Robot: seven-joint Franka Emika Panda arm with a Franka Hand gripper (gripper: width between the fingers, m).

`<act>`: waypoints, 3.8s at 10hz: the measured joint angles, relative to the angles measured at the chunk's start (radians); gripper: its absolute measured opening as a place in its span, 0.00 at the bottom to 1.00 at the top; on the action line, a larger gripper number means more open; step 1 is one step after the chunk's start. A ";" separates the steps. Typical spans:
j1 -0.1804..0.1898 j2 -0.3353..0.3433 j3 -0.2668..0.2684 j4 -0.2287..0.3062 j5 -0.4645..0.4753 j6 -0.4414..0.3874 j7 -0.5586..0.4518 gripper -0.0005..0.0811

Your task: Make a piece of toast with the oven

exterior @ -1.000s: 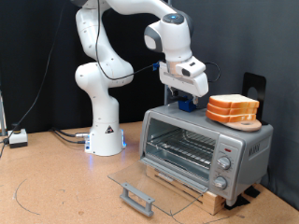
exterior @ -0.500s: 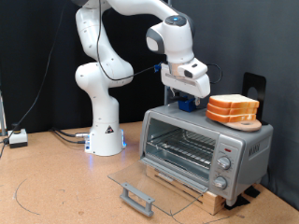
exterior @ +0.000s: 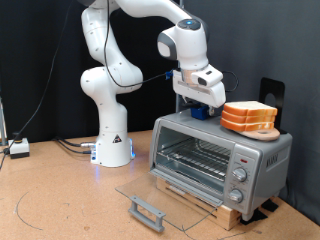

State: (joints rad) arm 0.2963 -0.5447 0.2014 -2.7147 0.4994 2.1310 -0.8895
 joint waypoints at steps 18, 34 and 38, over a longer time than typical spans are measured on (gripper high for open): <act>-0.009 -0.082 -0.104 0.043 0.066 -0.113 -0.025 0.49; -0.290 -0.177 -0.320 -0.049 -0.024 -0.004 -0.115 0.49; -0.295 -0.111 -0.279 0.042 -0.137 0.014 -0.114 0.49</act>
State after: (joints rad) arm 0.0018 -0.6558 -0.0778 -2.6723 0.3623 2.1454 -1.0031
